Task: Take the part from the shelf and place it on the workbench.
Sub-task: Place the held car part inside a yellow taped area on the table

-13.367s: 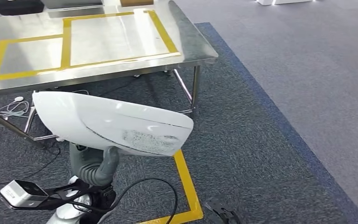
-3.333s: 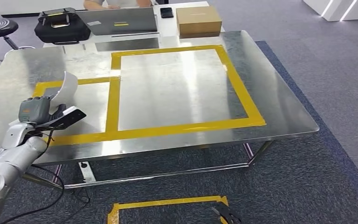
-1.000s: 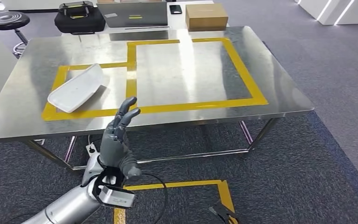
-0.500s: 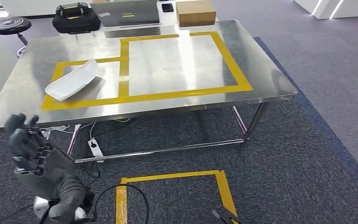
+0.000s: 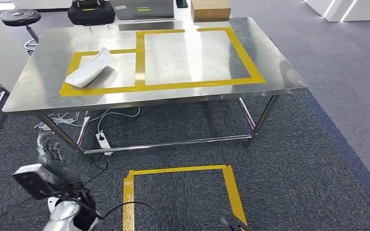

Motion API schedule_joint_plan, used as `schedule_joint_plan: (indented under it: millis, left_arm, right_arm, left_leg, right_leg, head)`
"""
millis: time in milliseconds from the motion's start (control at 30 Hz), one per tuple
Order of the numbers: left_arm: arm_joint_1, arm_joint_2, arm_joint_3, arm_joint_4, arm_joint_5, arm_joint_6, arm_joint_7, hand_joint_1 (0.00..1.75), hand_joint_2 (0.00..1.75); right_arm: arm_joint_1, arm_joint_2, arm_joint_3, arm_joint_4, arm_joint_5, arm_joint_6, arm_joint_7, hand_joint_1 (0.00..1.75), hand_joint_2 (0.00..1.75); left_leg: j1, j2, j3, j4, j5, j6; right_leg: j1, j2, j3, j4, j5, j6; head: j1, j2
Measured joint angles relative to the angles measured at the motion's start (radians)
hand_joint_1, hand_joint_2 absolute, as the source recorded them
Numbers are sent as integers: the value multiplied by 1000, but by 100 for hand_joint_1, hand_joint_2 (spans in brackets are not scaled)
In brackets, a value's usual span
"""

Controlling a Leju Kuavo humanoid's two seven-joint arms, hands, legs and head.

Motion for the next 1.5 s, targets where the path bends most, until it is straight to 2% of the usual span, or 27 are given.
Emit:
schedule_joint_plan:
  millis: [33,67,100,133,167,200,233,267,333,400,433,500,567,600,667,767,833,900,967,1067,1100,1133,1167,1233,1300,1433,1500]
  left_arm:
    - [-23,1,29,109,22,-27,-9,0,0]
    - [-44,2,56,217,38,-54,-30,0,0]
    - [-61,3,80,312,50,-74,-52,0,0]
    - [-75,4,102,396,58,-87,-71,0,0]
    - [-88,5,120,463,62,-94,-83,0,0]
    - [-99,6,133,517,64,-96,-89,0,0]
    - [-110,7,144,560,64,-96,-92,0,0]
    - [-120,7,153,596,64,-96,-90,0,0]
    - [-139,8,164,657,59,-97,-61,0,0]
    - [-156,13,172,726,50,-111,8,0,0]
    - [-163,18,175,766,46,-127,46,0,0]
    - [-170,29,177,847,39,-166,112,0,0]
    - [-173,37,177,922,27,-199,174,0,0]
    - [-173,41,176,954,15,-213,207,0,0]
    - [-169,49,167,1005,-28,-233,273,0,0]
    - [-161,63,125,1055,-114,-249,352,0,0]
    - [-159,69,98,1077,-145,-255,376,0,0]
    - [-156,69,75,1099,-168,-266,407,0,0]
    - [-150,69,43,1118,-204,-285,450,0,0]
    - [-140,65,-10,1133,-265,-309,488,0,0]
    - [-137,63,-28,1137,-286,-316,495,0,0]
    - [-136,62,-47,1140,-301,-320,499,0,0]
    - [-135,61,-65,1143,-311,-323,502,0,0]
    - [-136,60,-88,1145,-311,-322,500,0,0]
    - [-142,61,-95,1145,-309,-317,498,0,0]
    - [-150,66,-95,1145,-258,-304,482,0,0]
    - [-151,65,-70,1145,-190,-284,460,0,0]
  right_arm:
    - [-1,-3,-1,0,0,-1,-2,0,0]
    - [-2,-6,-1,0,0,-2,-4,0,0]
    - [-2,-10,-1,0,0,-1,-6,0,0]
    - [-1,-14,-1,0,0,-1,-8,0,0]
    - [-1,-17,-1,0,0,-1,-9,0,0]
    - [-1,-19,-2,0,0,-1,-9,0,0]
    - [-2,-21,-2,0,0,-1,-10,0,0]
    - [-3,-22,-2,0,0,0,-10,0,0]
    - [-4,-22,-2,0,0,1,-10,0,0]
    - [-3,-22,-2,0,1,3,-3,0,0]
    - [-5,-22,-2,0,2,3,1,0,0]
    - [-9,-21,-2,0,4,4,10,0,0]
    - [-11,-22,0,0,8,4,18,0,0]
    - [-11,-22,1,0,9,6,23,0,0]
    - [-12,-22,3,0,10,10,30,0,0]
    - [-17,-21,4,0,7,13,34,0,0]
    - [-22,-20,4,0,4,13,35,0,0]
    - [-24,-19,4,0,2,13,35,0,0]
    - [-25,-19,4,0,1,13,35,0,0]
    - [-26,-19,5,0,3,16,40,0,0]
    - [-26,-19,6,0,4,19,43,0,0]
    - [-26,-19,8,0,6,21,45,0,0]
    - [-26,-19,10,0,8,23,47,0,0]
    - [-29,-19,17,0,11,23,47,0,0]
    - [-35,-19,22,0,13,23,46,0,0]
    - [-37,-18,27,0,15,23,58,0,0]
    - [-37,-17,27,0,5,20,65,0,0]
  left_leg:
    - [0,1,-17,1,13,2]
    - [0,3,-34,2,25,0]
    - [1,5,-52,5,37,-2]
    - [1,8,-69,9,48,-5]
    - [2,9,-86,14,57,-8]
    - [4,10,-101,21,64,-12]
    - [4,10,-114,31,70,-17]
    - [3,9,-124,40,74,-22]
    - [2,8,-136,51,85,-31]
    - [3,5,-140,55,93,-42]
    - [5,2,-146,66,80,-48]
    - [9,-3,-174,146,4,-60]
    - [13,-4,-206,274,-78,-69]
    - [14,-4,-210,317,-95,-71]
    - [14,-4,-178,304,-74,-69]
    - [10,-5,-52,106,-14,-46]
    - [5,-5,-17,39,-10,-35]
    - [5,-5,-19,29,-2,-29]
    - [10,-2,-21,18,9,-20]
    - [11,-1,-32,15,18,-11]
    - [11,-1,-35,17,19,-10]
    - [10,-1,-38,19,20,-10]
    - [10,-1,-40,23,20,-11]
    - [10,-2,-42,33,16,-16]
    - [6,-3,-50,47,12,-24]
    - [3,-4,-66,64,7,-41]
    - [6,-5,-92,127,-37,-52]
  right_leg:
    - [0,0,-18,63,-49,4]
    - [-1,0,-29,126,-79,7]
    - [-2,0,-32,171,-83,9]
    - [-3,0,-20,187,-64,12]
    - [-5,0,11,168,-34,13]
    - [-6,0,60,113,-11,14]
    - [-6,0,118,40,-6,14]
    - [-6,0,168,-30,-16,12]
    - [-3,1,210,-104,-45,2]
    - [-3,-1,201,-110,-40,-18]
    - [-4,-3,198,-110,-32,-28]
    - [-6,-4,186,-111,-13,-43]
    - [-4,-3,167,-109,-1,-47]
    - [-3,-2,158,-107,4,-48]
    - [-1,-3,144,-104,10,-47]
    - [3,-4,136,-101,18,-42]
    - [4,-6,131,-101,24,-33]
    - [4,-7,126,-100,29,-22]
    - [3,-5,107,-70,4,-11]
    - [0,-2,25,110,-93,1]
    - [0,-2,3,163,-109,4]
    - [-1,-2,-3,183,-107,6]
    - [-1,-2,9,163,-85,6]
    - [-4,-2,76,38,-20,5]
    - [-5,0,129,-65,7,0]
    - [-6,2,132,-80,6,-19]
    - [-9,2,131,-83,10,-30]
  head:
    - [2,0]
    - [3,0]
    - [3,0]
    - [3,0]
    - [3,0]
    - [3,0]
    - [3,0]
    - [3,0]
    - [4,0]
    - [4,0]
    - [3,0]
    - [-3,0]
    - [-7,0]
    - [-7,0]
    - [-7,0]
    - [-6,0]
    - [-6,0]
    - [-8,0]
    - [-6,0]
    - [-3,0]
    - [-4,0]
    - [-4,0]
    - [-4,0]
    - [-4,0]
    - [-4,0]
    - [-8,0]
    - [-12,0]
